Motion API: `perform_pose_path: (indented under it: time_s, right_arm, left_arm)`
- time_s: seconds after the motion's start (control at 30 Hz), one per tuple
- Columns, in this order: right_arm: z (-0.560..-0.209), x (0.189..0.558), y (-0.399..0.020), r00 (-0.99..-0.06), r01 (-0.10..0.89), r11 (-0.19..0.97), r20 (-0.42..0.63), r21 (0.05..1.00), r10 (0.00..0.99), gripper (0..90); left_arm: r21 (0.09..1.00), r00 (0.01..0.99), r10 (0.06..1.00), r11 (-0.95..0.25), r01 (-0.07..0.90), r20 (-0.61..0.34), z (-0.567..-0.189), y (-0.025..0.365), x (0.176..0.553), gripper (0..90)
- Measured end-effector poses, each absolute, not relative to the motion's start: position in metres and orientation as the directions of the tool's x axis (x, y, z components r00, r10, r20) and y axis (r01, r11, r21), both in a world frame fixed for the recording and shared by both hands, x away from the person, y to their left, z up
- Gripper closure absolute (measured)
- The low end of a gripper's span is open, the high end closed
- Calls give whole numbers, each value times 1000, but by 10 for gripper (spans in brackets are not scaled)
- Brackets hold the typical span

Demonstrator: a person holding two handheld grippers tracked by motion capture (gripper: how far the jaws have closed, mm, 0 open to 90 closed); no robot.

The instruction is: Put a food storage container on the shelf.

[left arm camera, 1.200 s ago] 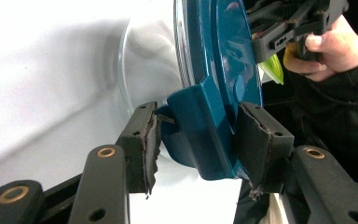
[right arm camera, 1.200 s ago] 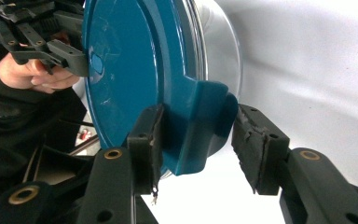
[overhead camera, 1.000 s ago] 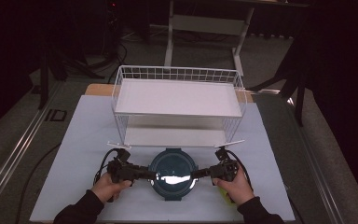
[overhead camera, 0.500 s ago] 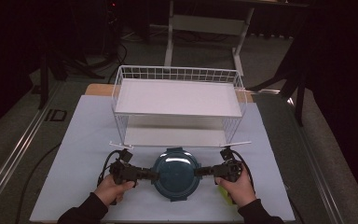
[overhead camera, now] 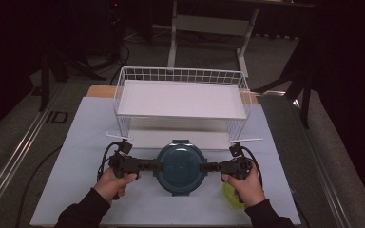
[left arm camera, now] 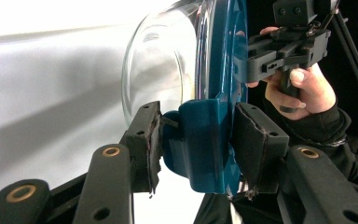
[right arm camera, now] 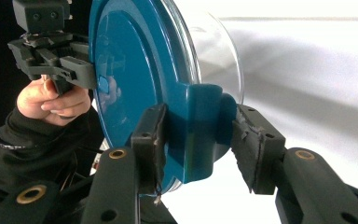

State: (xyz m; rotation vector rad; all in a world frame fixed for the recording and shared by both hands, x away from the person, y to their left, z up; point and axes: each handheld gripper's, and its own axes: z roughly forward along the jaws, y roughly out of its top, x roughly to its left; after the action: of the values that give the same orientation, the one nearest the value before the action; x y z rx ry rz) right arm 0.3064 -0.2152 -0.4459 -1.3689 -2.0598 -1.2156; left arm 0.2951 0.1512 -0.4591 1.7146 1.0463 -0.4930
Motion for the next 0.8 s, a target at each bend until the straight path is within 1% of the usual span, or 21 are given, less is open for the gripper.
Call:
perform_pose_path:
  time_s: [0.03, 0.1, 0.13, 0.17, 0.3, 0.37, 0.4, 0.5, 0.53, 0.57, 0.63, 0.67, 0.8]
  right_arm:
    - [-438, 307, -216, -459, 877, 150, 701, 457, 547, 555]
    - [-438, 307, -216, -459, 877, 150, 701, 457, 547, 555]
    - [-426, 308, -216, -466, 871, 140, 700, 472, 541, 555]
    - [-423, 308, -216, -467, 869, 136, 701, 475, 539, 555]
    - [-405, 311, -214, -484, 856, 126, 693, 501, 535, 555]
    - [-396, 313, -214, -495, 848, 125, 684, 515, 536, 555]
    - [-396, 313, -214, -495, 848, 125, 684, 515, 536, 555]
    - [-376, 316, -213, -509, 835, 118, 672, 538, 537, 555]
    - [-371, 318, -212, -516, 829, 118, 666, 547, 539, 555]
    - [-371, 318, -212, -516, 829, 118, 666, 547, 539, 555]
    - [-357, 324, -212, -522, 821, 104, 663, 562, 536, 555]
    - [-357, 324, -212, -522, 821, 104, 663, 562, 536, 555]
    - [-337, 336, -210, -530, 809, 91, 654, 581, 541, 554]
  left_arm:
    - [554, 541, 410, -100, 827, -734, -455, 151, 295, 531]
    - [561, 545, 411, -94, 823, -731, -451, 151, 296, 531]
    - [570, 552, 411, -90, 816, -725, -441, 152, 297, 532]
    - [584, 560, 411, -78, 808, -720, -432, 153, 298, 532]
    - [601, 569, 411, -61, 797, -712, -418, 154, 300, 534]
    - [615, 577, 413, -51, 787, -705, -405, 155, 302, 534]
    - [615, 577, 413, -51, 787, -705, -405, 155, 302, 534]
    - [637, 598, 419, -57, 769, -684, -384, 156, 307, 534]
    - [637, 598, 419, -57, 769, -684, -384, 156, 307, 534]
    - [640, 597, 421, -50, 767, -683, -379, 156, 308, 534]
    - [656, 607, 425, -39, 753, -672, -364, 156, 314, 534]
    - [656, 607, 425, -39, 753, -672, -364, 156, 314, 534]
    - [671, 615, 434, -31, 741, -659, -345, 157, 325, 533]
